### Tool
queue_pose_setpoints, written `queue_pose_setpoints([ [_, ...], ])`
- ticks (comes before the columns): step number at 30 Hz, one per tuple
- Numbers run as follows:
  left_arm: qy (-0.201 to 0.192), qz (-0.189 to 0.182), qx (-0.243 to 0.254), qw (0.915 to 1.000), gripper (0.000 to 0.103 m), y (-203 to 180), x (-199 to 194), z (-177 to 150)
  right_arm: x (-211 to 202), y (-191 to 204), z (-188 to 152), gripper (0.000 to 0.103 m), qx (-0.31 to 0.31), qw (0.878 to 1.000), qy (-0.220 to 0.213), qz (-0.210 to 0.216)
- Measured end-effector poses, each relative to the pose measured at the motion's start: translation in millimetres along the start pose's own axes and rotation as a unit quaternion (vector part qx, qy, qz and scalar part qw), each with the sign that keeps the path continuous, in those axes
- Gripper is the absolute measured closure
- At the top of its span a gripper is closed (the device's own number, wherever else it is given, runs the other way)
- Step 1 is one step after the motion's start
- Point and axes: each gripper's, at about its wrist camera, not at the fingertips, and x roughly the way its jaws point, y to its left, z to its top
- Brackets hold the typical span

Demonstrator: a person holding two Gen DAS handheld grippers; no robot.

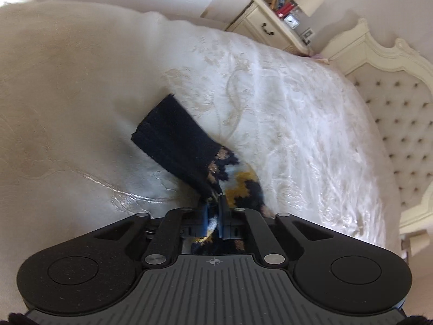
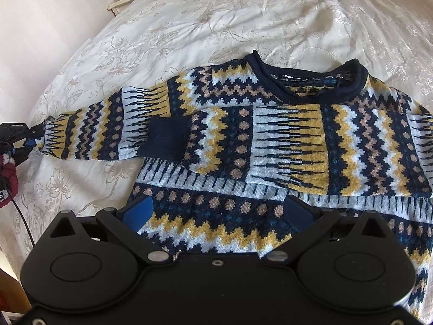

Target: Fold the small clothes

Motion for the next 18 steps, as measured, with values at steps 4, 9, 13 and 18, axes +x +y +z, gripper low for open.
queue_pose_setpoints([
  [4,-0.031,-0.016,0.032,0.9989,0.098,-30.0,-32.5,-5.9,-5.3,-5.6,-4.9,0.001,-0.004,1.000,-0.001,0.008],
  [9,-0.067,-0.057,0.074,0.9934,0.098,-85.3,-79.2,-20.6,-11.0,-17.7,-13.8,0.001,-0.006,1.000,-0.002,0.023],
  [13,-0.089,-0.089,0.138,0.9824,0.098,-146.2,-114.3,-45.7,-19.4,-31.0,-22.7,0.001,-0.008,0.999,-0.005,0.039],
  [18,-0.091,-0.137,0.210,0.9639,0.098,-221.6,-135.9,-92.2,-37.1,-57.6,-34.2,0.001,0.005,0.999,-0.015,0.047],
])
